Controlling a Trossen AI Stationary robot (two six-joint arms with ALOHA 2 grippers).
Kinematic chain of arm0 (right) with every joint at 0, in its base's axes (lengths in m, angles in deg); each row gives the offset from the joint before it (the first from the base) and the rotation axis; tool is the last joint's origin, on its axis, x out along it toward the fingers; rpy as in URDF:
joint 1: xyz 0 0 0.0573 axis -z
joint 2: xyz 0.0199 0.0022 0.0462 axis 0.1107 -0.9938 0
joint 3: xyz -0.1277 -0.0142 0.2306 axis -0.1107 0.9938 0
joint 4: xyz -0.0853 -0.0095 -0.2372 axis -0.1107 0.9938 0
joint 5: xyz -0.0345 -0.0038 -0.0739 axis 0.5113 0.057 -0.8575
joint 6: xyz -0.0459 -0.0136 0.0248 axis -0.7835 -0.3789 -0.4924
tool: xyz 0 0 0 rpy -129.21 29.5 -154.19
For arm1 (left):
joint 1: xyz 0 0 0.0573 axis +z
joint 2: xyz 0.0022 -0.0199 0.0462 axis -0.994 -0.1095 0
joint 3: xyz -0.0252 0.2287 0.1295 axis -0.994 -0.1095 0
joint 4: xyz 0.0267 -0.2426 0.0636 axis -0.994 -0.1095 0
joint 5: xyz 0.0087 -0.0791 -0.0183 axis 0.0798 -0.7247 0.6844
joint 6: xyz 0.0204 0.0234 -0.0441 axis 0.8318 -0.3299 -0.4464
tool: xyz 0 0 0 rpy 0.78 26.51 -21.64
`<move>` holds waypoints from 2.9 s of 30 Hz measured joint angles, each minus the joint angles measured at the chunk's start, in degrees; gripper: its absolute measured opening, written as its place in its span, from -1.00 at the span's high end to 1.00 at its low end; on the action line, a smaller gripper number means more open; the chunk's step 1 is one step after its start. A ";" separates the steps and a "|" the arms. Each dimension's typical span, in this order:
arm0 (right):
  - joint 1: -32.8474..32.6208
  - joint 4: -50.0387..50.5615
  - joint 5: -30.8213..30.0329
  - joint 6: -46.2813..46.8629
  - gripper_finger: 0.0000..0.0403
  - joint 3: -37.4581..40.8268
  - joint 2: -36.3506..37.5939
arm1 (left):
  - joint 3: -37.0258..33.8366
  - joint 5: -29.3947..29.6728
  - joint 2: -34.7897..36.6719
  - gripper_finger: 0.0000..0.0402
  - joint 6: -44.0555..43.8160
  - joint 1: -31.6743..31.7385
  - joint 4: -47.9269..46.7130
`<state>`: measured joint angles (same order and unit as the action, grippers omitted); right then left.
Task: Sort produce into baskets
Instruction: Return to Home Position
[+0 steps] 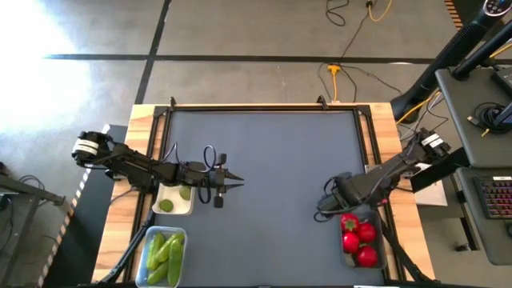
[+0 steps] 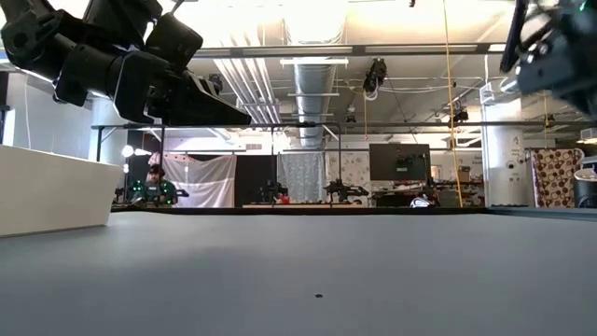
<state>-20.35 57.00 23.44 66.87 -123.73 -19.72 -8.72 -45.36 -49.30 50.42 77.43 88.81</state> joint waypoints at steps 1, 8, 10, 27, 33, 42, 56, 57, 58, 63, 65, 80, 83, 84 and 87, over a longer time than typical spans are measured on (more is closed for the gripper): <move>0.99 -0.23 -0.29 -1.09 -0.85 0.99 -0.01 | 0.00 0.00 -0.01 0.72 0.00 0.00 0.00; 5.02 -3.45 9.49 -6.64 -0.85 7.32 -0.01 | 0.00 0.03 -0.02 0.72 0.53 0.00 -0.02; 5.02 -3.23 11.42 -6.87 -0.85 7.89 -0.02 | 0.00 0.03 0.00 0.72 0.61 0.00 -0.02; 5.11 -12.12 -17.46 -20.13 -0.85 -6.62 -0.15 | 1.38 11.23 0.02 0.72 0.46 0.00 0.94; 8.56 -20.81 -30.61 -37.56 -0.85 -9.50 -0.15 | 1.38 11.22 0.02 0.72 0.44 0.00 0.69; 20.43 -43.09 -33.77 -74.90 -0.85 -9.03 -1.53 | 1.36 11.15 0.02 0.72 0.01 0.00 -4.06; 28.75 -67.16 -33.58 -96.70 -0.85 -8.92 -6.81 | 1.33 10.98 0.02 0.72 -14.85 0.00 -4.07; 28.75 -67.07 -33.44 -96.11 -0.85 -8.92 -6.99 | 1.33 11.02 0.02 0.72 -14.06 0.00 -3.92; 28.75 -66.45 -33.48 -96.22 -0.85 -8.92 -7.12 | 1.33 11.02 0.02 0.72 -13.41 0.00 -3.59; 28.74 -61.57 -33.39 -97.40 -0.85 -8.92 -7.34 | 1.33 11.10 0.54 0.72 -9.52 0.48 -1.49; 28.50 -59.26 -33.19 -97.37 -0.85 -8.92 -7.24 | 1.33 11.20 1.36 0.72 -7.72 0.77 -1.11; 28.89 -60.66 -23.50 -106.45 -0.85 3.50 7.71 | 1.29 14.48 19.93 0.72 -3.79 1.25 -19.90; 28.86 -65.88 -22.04 -106.56 -0.85 10.63 15.69 | 1.09 14.45 23.24 0.72 -5.33 1.25 -24.32; 28.86 -67.62 -22.06 -106.52 -0.85 13.15 18.69 | 0.82 14.45 24.18 0.72 -5.93 1.25 -25.09; 28.86 -73.81 -22.06 -106.37 -0.85 21.36 29.01 | -0.64 13.93 26.65 0.72 -7.59 1.25 -25.70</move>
<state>8.51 -16.81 1.38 -39.50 -102.36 9.29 -9.36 -31.43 -22.65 42.83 78.68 63.11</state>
